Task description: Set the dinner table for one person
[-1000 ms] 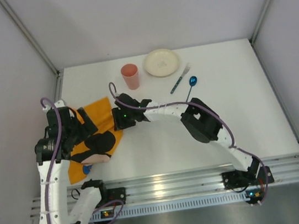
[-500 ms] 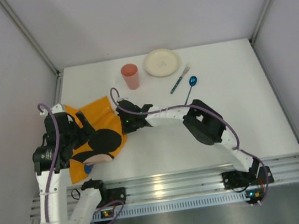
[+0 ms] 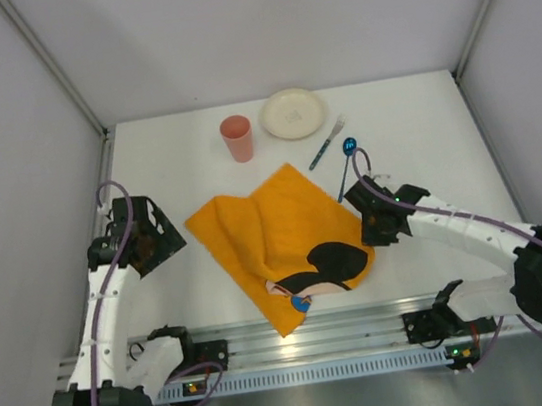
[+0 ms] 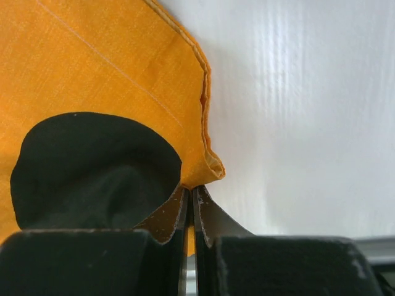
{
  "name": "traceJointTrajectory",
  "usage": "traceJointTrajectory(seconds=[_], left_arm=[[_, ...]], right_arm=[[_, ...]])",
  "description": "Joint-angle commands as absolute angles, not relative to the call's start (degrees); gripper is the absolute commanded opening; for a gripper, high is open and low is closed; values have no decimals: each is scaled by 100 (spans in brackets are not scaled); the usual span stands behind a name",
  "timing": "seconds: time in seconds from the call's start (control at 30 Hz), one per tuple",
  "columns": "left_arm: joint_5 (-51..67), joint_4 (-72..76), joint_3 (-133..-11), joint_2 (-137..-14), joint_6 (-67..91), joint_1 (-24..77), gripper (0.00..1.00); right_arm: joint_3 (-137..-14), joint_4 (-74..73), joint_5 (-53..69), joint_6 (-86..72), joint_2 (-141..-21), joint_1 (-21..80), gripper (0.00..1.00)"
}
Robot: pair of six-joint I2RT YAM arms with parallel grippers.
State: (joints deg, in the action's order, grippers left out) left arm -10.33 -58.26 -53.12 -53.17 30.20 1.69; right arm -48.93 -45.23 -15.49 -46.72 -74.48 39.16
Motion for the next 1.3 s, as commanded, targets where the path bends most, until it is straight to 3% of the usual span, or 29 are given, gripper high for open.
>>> traceJointTrajectory(seconds=[0.0,0.17,0.3,0.43,0.77,0.9,0.93,1.13,1.27], left_arm=[[-1021,-5247,-5361,-5668,3618,193,89],[322,-4530,-4748,-6424,4551,535,86],[167,-3728,-4141,-6757,4982,1728,85],[167,-3183,-3701,-7171,5150,2047,82],[430,-1891,-3621,-8638,4948,2267,49],[536,-1705,-4015,-9235,4764,2373,23],[467,-1940,-4138,-9333,4703,2373,1],[-798,-3575,-5518,-9325,3579,2242,0],[-1098,-4480,-6151,-9281,2700,1235,0]], right_arm=[[-4518,-5344,-1575,-5001,-6735,3929,0],[-4499,-5273,-1520,-4843,-6617,3920,0],[-4710,-5309,-1529,-4676,-6908,3911,0],[-4825,-5274,-1599,-4536,-6847,3876,0],[-4799,-5326,-1556,-4105,-6759,3542,0],[-4720,-5379,-1564,-3955,-6662,3271,0],[-4659,-5379,-1573,-3929,-6645,3217,0],[-4606,-5563,-1503,-3911,-6390,2813,0],[-4570,-5730,-1126,-3964,-6398,2540,0]])
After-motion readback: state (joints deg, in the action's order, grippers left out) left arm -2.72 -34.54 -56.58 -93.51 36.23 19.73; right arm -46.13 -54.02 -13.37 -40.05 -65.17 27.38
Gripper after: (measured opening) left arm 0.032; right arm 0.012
